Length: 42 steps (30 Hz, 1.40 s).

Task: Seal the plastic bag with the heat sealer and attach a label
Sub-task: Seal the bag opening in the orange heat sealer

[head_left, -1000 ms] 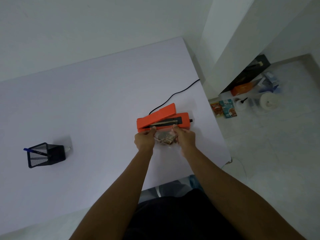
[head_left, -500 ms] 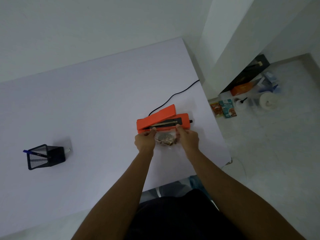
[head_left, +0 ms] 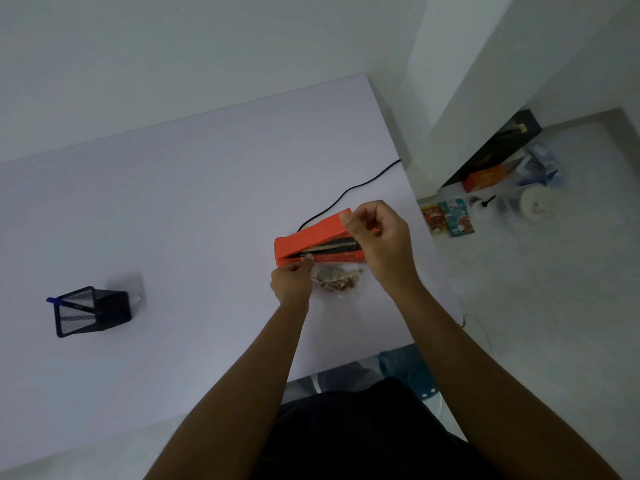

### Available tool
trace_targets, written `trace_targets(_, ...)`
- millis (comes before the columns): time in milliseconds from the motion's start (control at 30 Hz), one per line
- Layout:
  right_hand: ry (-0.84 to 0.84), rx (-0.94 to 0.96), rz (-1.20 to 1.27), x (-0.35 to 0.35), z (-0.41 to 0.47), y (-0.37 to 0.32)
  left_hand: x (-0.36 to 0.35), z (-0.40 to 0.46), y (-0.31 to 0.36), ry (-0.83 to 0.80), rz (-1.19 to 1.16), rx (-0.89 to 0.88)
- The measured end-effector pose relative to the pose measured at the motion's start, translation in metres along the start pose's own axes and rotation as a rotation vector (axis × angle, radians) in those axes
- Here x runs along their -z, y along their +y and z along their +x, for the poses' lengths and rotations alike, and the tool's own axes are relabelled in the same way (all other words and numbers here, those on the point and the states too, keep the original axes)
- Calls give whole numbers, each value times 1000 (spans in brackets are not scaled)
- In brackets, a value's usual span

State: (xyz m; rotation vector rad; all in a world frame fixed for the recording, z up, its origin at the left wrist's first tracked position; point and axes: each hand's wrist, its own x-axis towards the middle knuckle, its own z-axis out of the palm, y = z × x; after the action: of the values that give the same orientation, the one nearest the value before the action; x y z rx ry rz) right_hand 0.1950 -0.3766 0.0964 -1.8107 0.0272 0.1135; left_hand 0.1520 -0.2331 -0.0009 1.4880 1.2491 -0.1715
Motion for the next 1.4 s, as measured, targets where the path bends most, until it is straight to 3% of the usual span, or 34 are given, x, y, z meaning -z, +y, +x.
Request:
trace_targets(400, 187, -374, 52, 17, 6, 75, -2, 1, -1, 2, 12, 6)
trace_targets(667, 220, -612, 135, 19, 8, 117, -3, 2, -3, 21, 40, -6)
trace_targets(1033, 154, -799, 332, 28, 18, 136, -4, 3, -4, 21, 52, -15)
trace_targets(1400, 130, -809, 342, 32, 24, 139, -3, 2, -5, 17, 40, -20)
